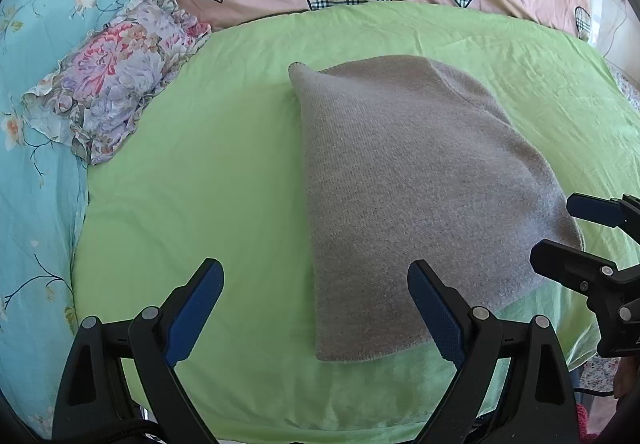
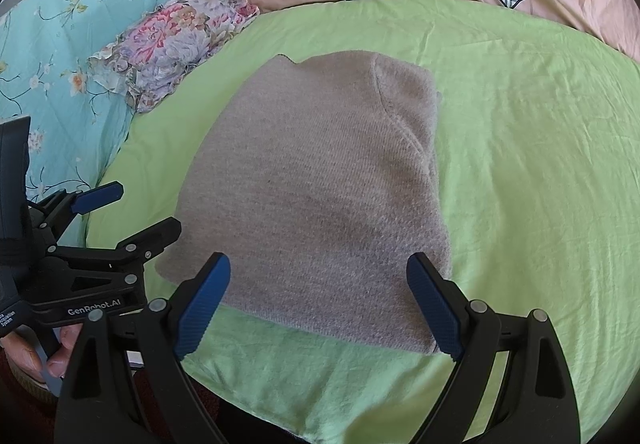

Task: Fold small clothes

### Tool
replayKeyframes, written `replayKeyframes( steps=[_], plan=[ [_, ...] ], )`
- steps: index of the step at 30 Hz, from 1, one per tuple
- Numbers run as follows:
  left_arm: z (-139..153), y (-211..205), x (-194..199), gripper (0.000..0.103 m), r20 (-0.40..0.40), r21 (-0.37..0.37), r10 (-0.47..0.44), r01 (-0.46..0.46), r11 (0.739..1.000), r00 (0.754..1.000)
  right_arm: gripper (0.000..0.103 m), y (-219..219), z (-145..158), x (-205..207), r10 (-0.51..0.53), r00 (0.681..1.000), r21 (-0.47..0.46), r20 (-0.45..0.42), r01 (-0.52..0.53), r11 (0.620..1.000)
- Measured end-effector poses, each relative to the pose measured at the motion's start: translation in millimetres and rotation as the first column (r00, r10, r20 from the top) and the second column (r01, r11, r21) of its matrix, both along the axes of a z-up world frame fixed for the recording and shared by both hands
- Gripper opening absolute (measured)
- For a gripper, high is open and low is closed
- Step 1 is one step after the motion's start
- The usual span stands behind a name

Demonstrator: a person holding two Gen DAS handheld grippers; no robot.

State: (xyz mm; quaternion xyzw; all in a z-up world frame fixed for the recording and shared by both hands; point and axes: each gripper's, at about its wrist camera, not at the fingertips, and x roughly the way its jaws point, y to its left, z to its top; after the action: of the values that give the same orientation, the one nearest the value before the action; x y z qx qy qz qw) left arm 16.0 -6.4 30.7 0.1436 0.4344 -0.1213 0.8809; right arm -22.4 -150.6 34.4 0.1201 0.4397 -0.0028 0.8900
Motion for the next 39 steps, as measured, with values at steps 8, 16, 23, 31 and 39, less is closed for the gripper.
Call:
replayKeyframes(
  steps=[8,16,23,31,39],
  plan=[
    [-1,2,0,0.094,-0.008,-0.024,0.012,-0.012,1.0,1.0,0.09,0,0,0,0.004,1.0,-0.009,-0.001,-0.004,1.0],
    [0,1,-1,0.094,-0.009,-0.027,0.015,-0.015,1.0,1.0,0.09,2,3,0,-0.002,1.0,-0.036,0.004,0.002,0.999],
    [1,-1,-2,0.094,-0.007,-0.023,0.014,-0.014,1.0,1.0,0.09,2,6,-2,-0.006,1.0,-0.048,0.012,0.007,0.999],
    [3,-6,-5,0.094,-0.003,-0.015,0.01,-0.01,1.0,1.0,0.09,-2,10,-5,-0.034,0.999,-0.087,0.033,0.037,0.995],
    [5,-10,-7,0.094,0.006,-0.011,0.003,-0.003,1.0,1.0,0.091,-3,12,-7,-0.042,0.998,-0.104,0.04,0.046,0.993]
  ],
)
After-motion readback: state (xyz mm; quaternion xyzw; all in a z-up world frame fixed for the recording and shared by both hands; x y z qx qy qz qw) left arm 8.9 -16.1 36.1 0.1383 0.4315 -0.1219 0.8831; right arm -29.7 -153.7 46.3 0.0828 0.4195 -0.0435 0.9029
